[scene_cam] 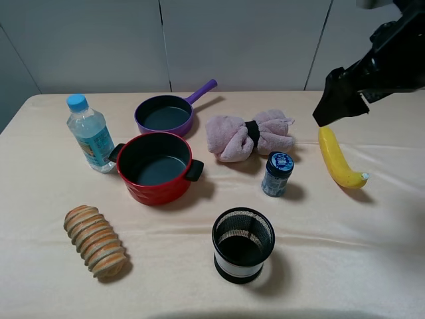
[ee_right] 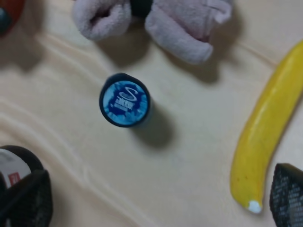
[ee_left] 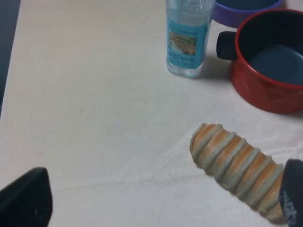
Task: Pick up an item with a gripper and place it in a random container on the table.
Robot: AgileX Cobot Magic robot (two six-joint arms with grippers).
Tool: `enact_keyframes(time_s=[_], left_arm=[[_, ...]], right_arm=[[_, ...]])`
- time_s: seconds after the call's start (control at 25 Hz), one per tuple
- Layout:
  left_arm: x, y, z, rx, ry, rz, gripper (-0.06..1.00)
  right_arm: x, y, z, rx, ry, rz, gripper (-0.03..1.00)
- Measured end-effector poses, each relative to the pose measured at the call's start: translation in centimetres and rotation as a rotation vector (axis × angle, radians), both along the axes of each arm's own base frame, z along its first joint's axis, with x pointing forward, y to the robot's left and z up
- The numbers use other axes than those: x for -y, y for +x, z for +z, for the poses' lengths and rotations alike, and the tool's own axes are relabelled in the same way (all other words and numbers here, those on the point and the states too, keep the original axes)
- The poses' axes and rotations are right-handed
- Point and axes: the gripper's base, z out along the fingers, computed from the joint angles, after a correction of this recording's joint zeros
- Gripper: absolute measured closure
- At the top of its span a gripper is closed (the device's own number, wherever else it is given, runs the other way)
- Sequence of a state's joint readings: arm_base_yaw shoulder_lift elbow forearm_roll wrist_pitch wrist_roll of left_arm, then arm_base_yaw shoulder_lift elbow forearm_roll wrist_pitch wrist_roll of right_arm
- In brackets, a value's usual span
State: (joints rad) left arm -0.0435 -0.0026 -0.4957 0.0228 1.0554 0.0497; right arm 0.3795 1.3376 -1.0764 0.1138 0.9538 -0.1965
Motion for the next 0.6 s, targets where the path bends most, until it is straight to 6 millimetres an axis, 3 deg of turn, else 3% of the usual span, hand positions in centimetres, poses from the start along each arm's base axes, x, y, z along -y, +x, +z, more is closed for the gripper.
enact_keyframes(time_s=[0.28,0.6], left_arm=[[0.0,0.0,0.0,0.0,0.0,0.0,-0.03],[0.0,0.0,0.0,0.0,0.0,0.0,-0.03]], right_arm=[[-2.4,2.0,-2.3,-0.079,-0.031,0.05,0.27],[-3.4,3.7,-5.8,-0.171,-0.052,0.05,0.27]])
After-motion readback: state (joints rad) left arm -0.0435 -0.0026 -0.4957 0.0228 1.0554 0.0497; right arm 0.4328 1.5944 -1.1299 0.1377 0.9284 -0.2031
